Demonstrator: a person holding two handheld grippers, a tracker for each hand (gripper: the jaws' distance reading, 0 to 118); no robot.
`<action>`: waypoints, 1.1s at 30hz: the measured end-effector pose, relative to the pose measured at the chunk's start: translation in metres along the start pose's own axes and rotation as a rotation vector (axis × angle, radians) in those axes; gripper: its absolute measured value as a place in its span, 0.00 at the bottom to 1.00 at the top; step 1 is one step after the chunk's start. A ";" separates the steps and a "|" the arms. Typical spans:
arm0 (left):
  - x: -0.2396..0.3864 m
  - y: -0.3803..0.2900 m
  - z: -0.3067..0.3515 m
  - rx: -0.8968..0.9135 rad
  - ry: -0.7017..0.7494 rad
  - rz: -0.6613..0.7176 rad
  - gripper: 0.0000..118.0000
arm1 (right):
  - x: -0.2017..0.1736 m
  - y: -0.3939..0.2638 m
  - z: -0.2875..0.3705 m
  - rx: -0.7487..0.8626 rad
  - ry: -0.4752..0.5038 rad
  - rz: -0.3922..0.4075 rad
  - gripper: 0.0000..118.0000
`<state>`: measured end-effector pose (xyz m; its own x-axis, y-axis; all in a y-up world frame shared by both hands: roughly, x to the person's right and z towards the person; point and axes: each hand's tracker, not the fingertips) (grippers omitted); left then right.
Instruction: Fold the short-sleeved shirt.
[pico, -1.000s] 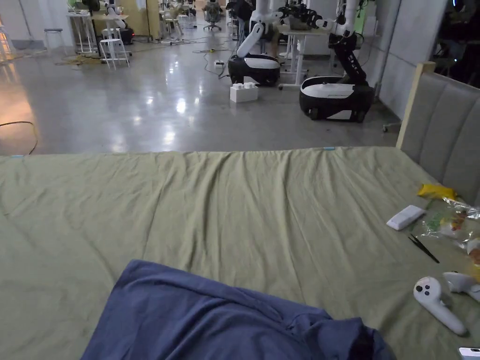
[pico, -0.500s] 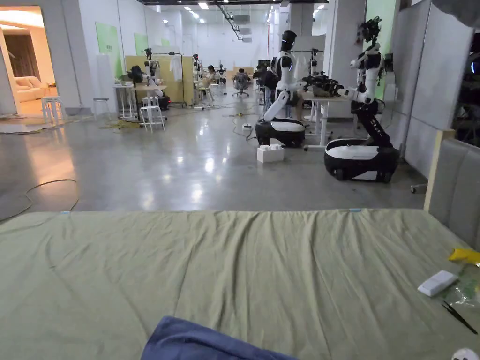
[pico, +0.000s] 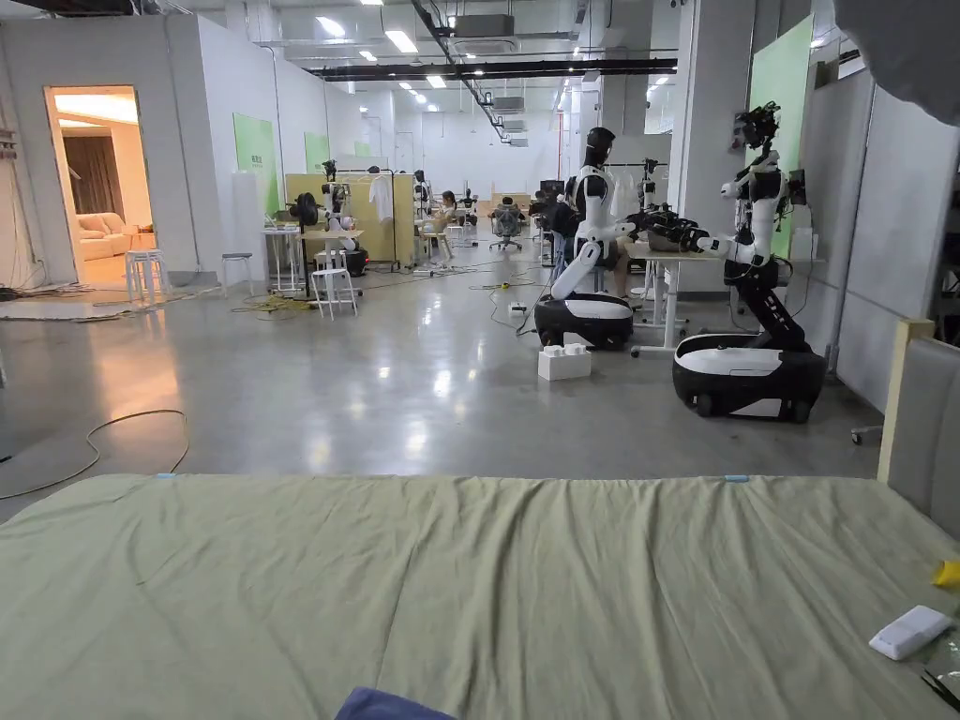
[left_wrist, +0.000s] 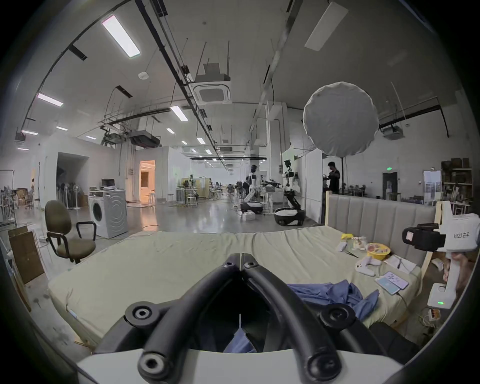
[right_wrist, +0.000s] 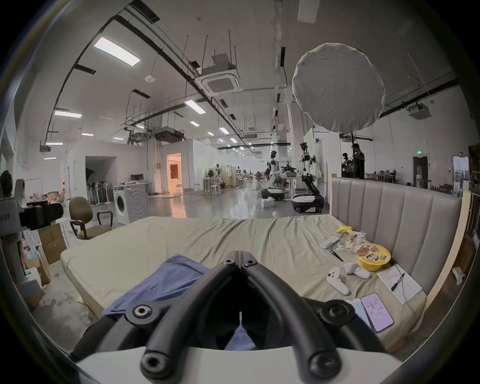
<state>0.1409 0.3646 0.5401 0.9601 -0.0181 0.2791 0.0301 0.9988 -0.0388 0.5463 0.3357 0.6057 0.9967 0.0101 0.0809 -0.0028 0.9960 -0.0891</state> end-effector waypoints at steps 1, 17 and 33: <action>0.000 0.000 0.000 0.001 0.007 -0.008 0.00 | -0.002 0.000 0.001 0.009 -0.011 0.028 0.00; -0.006 0.002 -0.019 -0.059 -0.058 0.021 0.00 | 0.006 0.000 -0.006 -0.025 0.002 -0.038 0.00; -0.040 -0.120 -0.391 -0.589 -0.195 0.188 0.63 | 0.043 -0.066 -0.060 -0.297 -0.061 -0.180 0.00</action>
<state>0.2078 0.2275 0.1587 0.8974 0.2186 0.3833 0.0673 0.7908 -0.6084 0.5941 0.2653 0.5556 0.9724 -0.1489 0.1798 0.2050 0.9132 -0.3522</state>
